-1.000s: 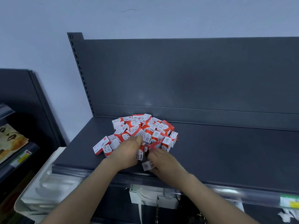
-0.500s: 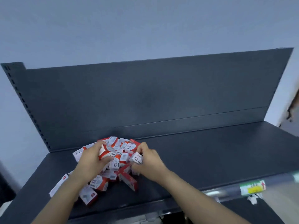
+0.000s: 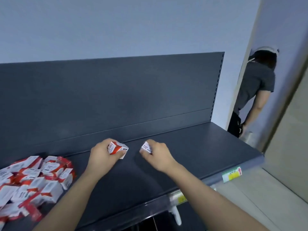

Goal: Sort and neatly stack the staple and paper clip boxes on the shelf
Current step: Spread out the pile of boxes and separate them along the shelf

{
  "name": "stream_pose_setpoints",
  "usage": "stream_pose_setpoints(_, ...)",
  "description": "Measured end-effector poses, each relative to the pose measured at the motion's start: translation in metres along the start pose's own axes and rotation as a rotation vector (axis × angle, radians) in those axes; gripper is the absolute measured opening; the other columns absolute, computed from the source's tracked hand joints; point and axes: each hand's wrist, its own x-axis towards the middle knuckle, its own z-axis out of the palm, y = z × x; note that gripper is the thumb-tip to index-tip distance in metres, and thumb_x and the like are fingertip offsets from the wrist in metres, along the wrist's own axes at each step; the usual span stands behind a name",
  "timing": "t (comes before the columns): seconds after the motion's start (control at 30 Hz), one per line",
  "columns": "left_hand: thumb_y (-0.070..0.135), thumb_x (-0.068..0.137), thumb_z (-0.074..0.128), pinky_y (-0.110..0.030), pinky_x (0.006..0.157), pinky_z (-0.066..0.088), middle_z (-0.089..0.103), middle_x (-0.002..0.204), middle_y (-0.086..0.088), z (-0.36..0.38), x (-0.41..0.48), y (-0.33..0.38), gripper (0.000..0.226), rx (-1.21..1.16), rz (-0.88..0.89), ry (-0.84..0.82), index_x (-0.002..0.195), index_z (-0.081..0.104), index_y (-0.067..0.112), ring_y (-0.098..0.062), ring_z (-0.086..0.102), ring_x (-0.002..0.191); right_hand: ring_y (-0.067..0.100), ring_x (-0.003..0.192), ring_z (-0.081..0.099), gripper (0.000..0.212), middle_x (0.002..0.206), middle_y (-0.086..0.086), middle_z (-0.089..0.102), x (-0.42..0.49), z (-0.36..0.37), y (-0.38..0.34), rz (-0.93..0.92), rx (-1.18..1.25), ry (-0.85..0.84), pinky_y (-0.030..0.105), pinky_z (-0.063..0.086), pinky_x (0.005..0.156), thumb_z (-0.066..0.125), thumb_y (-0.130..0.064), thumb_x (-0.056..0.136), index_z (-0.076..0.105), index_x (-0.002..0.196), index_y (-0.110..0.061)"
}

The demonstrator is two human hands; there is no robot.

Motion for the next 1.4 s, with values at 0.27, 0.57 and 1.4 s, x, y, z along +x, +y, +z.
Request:
stream_pose_setpoints(0.27,0.016,0.073,0.076,-0.015,0.059,0.042,0.065,0.086,0.0,0.155,0.011,0.098,0.02,-0.123,-0.102,-0.101,0.088,0.063,0.017,-0.015,0.059,0.078,0.034,0.102,0.054,0.016,0.108,0.018,0.06,-0.006,-0.096,0.144,0.16,-0.074,-0.105,0.028,0.033,0.072,0.045,-0.026,0.094,0.042,0.09,-0.01)
stream_pose_setpoints(0.57,0.021,0.073,0.075,-0.045,0.079,0.057,0.065,0.095,-0.008,0.278,0.029,0.144,0.018,-0.318,-0.297,-0.203,0.078,0.058,0.018,-0.025,0.066,0.088,0.031,0.12,0.045,0.043,0.127,0.015,0.046,-0.021,-0.138,0.236,0.277,-0.376,-0.083,0.035,0.041,0.097,0.05,-0.026,0.094,0.042,0.132,-0.008)
stream_pose_setpoints(1.4,0.041,0.1,0.025,-0.036,0.12,0.002,0.014,0.157,-0.012,0.245,0.016,0.125,0.061,0.538,0.116,-0.15,0.147,0.014,0.003,-0.022,0.01,0.146,0.041,0.122,0.052,0.062,0.13,0.028,0.054,0.013,-0.104,0.199,-0.038,-0.468,0.068,0.046,0.04,0.104,0.067,-0.03,0.085,0.049,0.128,0.01)
